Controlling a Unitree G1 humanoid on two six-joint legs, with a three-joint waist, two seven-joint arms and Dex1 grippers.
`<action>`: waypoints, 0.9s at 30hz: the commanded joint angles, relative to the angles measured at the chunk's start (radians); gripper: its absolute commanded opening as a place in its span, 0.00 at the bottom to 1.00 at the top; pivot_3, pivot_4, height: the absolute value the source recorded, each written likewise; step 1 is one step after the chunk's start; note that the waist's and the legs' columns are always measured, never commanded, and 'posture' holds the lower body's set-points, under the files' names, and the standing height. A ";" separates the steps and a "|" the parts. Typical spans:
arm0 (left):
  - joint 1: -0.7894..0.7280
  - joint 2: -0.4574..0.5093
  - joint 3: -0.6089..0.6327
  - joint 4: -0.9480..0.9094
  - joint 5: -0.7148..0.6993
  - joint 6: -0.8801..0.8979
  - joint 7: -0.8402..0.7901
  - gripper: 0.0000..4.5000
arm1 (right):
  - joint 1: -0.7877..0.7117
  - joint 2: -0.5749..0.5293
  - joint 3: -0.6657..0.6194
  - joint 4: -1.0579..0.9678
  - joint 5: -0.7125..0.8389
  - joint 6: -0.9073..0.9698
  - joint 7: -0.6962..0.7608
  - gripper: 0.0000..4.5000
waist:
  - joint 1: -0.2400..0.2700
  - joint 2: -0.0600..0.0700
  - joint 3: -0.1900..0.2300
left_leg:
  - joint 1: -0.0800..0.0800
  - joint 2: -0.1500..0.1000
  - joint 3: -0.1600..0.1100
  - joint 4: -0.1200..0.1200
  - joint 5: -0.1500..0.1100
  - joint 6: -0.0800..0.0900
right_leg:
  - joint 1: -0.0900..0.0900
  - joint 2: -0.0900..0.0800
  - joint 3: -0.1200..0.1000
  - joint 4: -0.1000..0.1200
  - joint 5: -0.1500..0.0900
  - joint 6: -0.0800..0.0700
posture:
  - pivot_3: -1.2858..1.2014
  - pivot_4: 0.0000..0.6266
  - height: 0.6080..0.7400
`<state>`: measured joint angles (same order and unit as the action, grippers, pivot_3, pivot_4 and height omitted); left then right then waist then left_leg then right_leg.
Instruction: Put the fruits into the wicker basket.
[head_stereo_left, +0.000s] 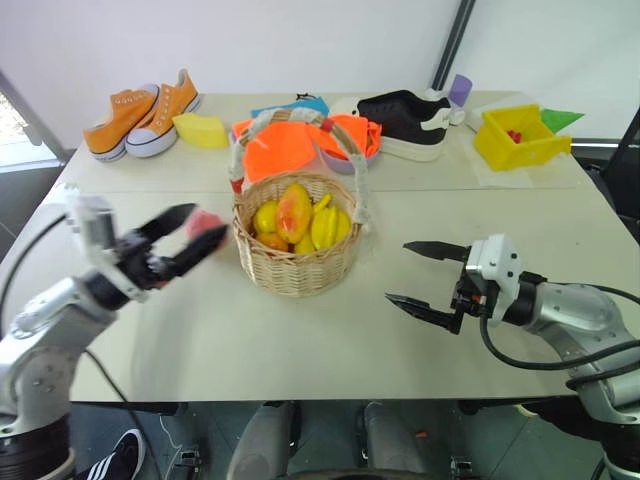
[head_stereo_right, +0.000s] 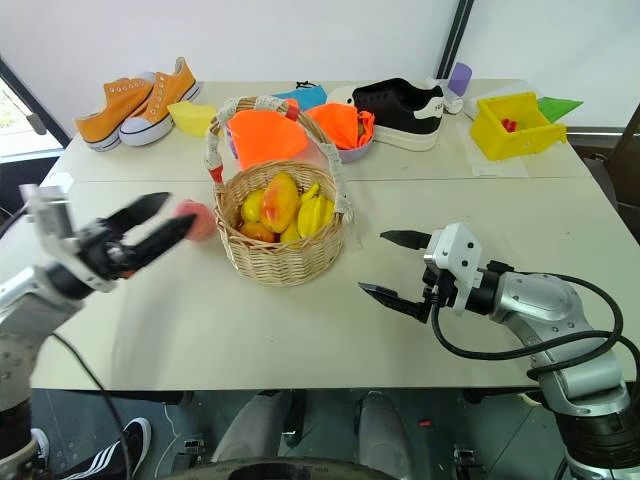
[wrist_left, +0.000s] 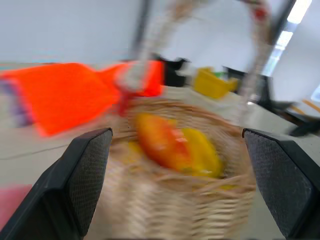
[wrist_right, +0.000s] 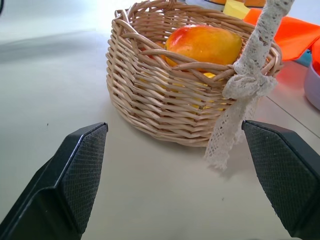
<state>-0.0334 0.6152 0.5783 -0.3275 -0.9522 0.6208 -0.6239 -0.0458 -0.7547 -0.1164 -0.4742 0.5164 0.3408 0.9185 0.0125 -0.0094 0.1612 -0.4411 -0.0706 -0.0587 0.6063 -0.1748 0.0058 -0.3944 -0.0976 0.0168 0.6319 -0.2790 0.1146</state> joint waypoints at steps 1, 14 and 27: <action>0.000 -0.009 0.087 0.154 0.096 -0.112 0.057 0.99 | 0.012 0.015 -0.008 -0.034 0.018 -0.017 0.004 1.00 | 0.000 0.000 0.000 | 0.000 0.000 0.000 0.000 0.000 0.000 | -0.001 0.000 0.000 0.000 0.000 0.000 | 0.52 0.24 1.00; -0.069 -0.034 -0.164 0.153 0.331 -0.133 0.137 0.99 | -0.014 0.036 0.019 -0.015 -0.002 -0.026 0.000 1.00 | 0.000 -0.001 0.000 | -0.001 0.000 0.000 0.000 -0.003 -0.001 | -0.002 -0.001 0.001 0.000 0.000 0.000 | 0.52 0.24 1.00; -0.404 -0.020 -0.375 0.472 0.532 -0.093 0.122 0.99 | -0.026 0.049 0.032 -0.049 -0.016 -0.012 -0.049 1.00 | 0.000 -0.002 0.000 | -0.001 -0.001 0.000 0.001 -0.002 0.001 | -0.001 0.000 0.000 0.000 0.002 0.004 | 0.52 0.24 1.00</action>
<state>-0.4180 0.5894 0.2213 0.1317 -0.4402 0.5103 -0.4914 -0.0598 -0.7097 -0.0711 -0.4801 0.4949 0.3366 0.8760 0.0127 -0.0110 0.1612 -0.4426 -0.0717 -0.0583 0.6072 -0.1765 0.0064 -0.3957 -0.0977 0.0172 0.6319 -0.2767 0.1187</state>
